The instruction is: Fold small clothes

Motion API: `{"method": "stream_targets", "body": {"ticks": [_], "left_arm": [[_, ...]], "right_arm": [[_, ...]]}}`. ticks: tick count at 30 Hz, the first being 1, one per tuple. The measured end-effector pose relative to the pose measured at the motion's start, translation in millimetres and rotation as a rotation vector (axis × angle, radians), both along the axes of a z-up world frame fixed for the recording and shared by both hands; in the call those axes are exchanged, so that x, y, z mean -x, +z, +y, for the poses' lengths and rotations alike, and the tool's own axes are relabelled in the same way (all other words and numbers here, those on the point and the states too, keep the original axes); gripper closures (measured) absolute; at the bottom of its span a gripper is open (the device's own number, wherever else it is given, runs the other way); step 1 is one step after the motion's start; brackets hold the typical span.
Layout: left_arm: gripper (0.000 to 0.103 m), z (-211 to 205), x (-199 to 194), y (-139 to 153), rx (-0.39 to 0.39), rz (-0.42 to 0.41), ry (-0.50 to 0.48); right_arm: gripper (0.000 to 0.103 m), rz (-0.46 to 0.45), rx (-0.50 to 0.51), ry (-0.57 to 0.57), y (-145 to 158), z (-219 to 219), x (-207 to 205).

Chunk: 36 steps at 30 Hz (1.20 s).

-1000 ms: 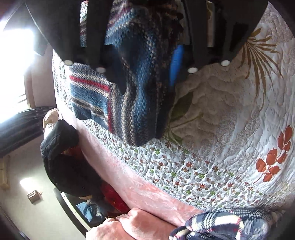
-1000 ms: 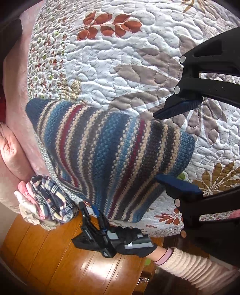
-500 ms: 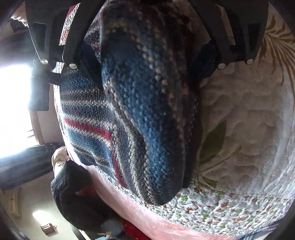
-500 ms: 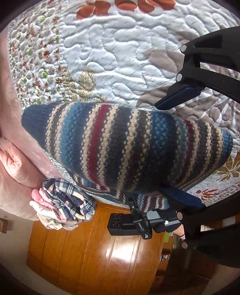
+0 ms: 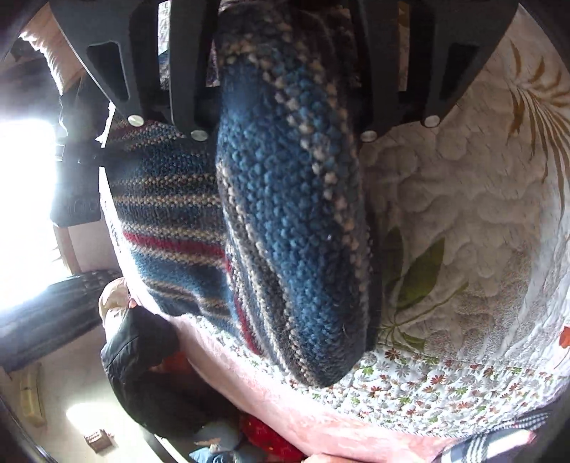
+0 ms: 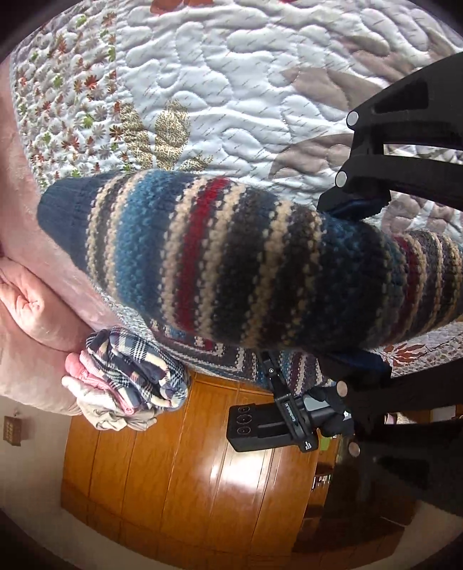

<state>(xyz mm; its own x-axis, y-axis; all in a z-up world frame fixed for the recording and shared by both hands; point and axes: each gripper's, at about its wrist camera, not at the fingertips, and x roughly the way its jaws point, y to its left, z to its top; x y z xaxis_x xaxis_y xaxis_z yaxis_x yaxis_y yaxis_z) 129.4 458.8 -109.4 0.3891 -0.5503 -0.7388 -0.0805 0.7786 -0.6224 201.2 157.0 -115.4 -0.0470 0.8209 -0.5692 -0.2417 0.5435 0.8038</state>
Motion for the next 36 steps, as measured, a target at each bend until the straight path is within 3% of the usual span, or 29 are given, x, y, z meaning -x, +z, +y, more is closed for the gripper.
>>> {"method": "stream_targets", "body": {"ticks": [8,14,21,25,29,36], "left_arm": [[0.066,-64,60,33,0.151,-0.065,-0.029],[0.066,-135,107,43,0.148,-0.079,-0.094],[0.066,-178,156,15,0.138,-0.011,-0.113],[0.064,-194,171,4,0.086,-0.029,-0.099],[0.058,-189,191,-12,0.092,-0.066,-0.079],[0.052,-184,197,-17,0.106,-0.063,-0.04]], "right_arm": [[0.044,-0.046,0.011,0.021,50,-84,53],[0.044,-0.029,0.059,-0.008,61,-156,114],[0.044,0.011,0.116,-0.045,33,-194,165],[0.042,0.019,0.139,-0.071,3,-195,177],[0.038,0.032,0.081,-0.128,-21,-209,187],[0.029,0.024,0.046,-0.147,-29,-226,201]]}}
